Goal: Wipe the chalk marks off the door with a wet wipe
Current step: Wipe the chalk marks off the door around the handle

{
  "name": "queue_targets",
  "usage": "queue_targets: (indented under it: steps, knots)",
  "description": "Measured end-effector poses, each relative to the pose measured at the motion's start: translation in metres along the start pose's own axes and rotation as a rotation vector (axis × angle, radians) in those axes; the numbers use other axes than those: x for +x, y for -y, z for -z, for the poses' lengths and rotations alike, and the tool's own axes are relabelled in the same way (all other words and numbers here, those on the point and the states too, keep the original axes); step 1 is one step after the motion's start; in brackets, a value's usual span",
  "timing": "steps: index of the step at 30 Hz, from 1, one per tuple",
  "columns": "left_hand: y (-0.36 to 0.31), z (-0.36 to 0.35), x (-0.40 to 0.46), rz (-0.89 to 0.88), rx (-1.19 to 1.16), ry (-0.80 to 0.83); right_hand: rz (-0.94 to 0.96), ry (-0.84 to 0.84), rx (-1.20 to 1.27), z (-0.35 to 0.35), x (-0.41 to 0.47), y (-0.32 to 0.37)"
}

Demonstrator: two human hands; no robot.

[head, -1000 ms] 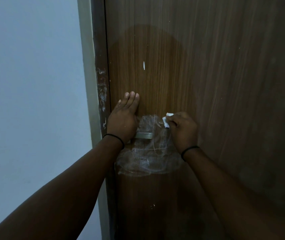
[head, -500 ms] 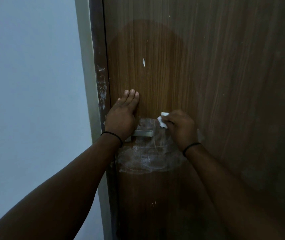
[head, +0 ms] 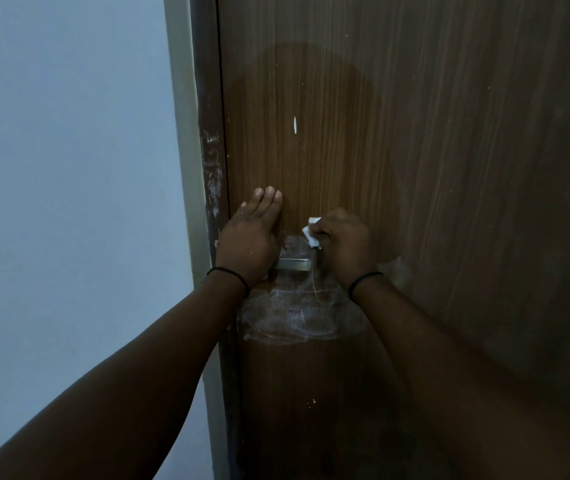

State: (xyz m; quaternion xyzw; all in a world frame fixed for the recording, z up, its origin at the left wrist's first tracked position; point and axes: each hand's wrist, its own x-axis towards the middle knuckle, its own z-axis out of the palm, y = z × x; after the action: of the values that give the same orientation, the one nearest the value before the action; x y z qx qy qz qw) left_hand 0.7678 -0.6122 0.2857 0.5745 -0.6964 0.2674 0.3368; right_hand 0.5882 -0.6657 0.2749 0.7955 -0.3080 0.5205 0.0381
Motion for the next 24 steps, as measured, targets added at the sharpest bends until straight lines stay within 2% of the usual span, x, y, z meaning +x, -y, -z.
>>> queue_targets:
  steps: [5, 9, 11, 14, 18, 21, 24]
  knots:
    - [0.006, 0.000, -0.010, -0.014, -0.002, -0.002, 0.077, 0.009, -0.053, 0.013, -0.052, -0.025]
    - [-0.002, -0.004, -0.011, 0.024, -0.016, -0.020, -0.183, -0.125, 0.048, 0.036, -0.061, -0.050]
    - [-0.010, -0.006, -0.011, 0.061, -0.010, -0.037, -0.254, -0.193, 0.043, 0.043, -0.048, -0.049]
    - [-0.023, -0.011, -0.009, 0.091, 0.021, -0.067, -0.216, -0.244, 0.030, 0.043, -0.026, -0.034]
    - [-0.045, -0.017, 0.003, -0.043, 0.038, -0.064, -0.090, -0.208, 0.000, 0.030, -0.030, -0.017]
    - [-0.063, -0.026, 0.015, -0.054, 0.027, -0.060, -0.022, -0.197, -0.080, 0.029, -0.055, -0.033]
    - [-0.071, -0.038, 0.015, -0.022, 0.015, -0.052, -0.076, -0.239, -0.108, 0.040, -0.083, -0.060]
